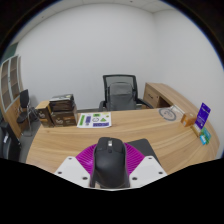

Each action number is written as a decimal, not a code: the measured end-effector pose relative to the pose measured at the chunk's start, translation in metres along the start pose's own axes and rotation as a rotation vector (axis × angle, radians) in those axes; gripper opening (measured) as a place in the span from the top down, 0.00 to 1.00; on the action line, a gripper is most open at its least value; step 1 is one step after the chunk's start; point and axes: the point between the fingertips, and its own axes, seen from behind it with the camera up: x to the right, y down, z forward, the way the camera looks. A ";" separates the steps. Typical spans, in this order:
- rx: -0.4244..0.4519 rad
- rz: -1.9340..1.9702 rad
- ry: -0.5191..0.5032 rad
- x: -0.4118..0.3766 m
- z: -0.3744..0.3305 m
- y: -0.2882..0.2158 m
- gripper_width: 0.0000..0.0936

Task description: Arrange mouse

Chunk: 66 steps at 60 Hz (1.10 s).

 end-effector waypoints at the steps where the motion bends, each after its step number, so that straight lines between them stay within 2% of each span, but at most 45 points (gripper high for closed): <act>1: -0.009 0.018 0.004 0.006 0.007 0.002 0.59; 4: -0.045 0.033 0.023 0.026 0.029 0.012 0.59; 11: -0.061 0.005 0.078 0.063 0.075 0.037 0.59; 27: -0.133 -0.008 0.069 0.080 0.127 0.102 0.59; 43: -0.103 0.029 0.064 0.080 0.127 0.100 0.56; 48: -0.111 0.046 0.062 0.080 0.127 0.102 0.42; 49: -0.110 0.045 0.066 0.080 0.126 0.102 0.36; 51: -0.106 0.038 0.068 0.081 0.125 0.101 0.13; 52: -0.103 0.032 0.067 0.081 0.124 0.100 0.06; 55: -0.092 0.025 0.070 0.081 0.118 0.095 0.12; 59: -0.081 0.026 0.063 0.079 0.106 0.089 0.07; 66: -0.073 0.020 0.060 0.079 0.071 0.079 0.08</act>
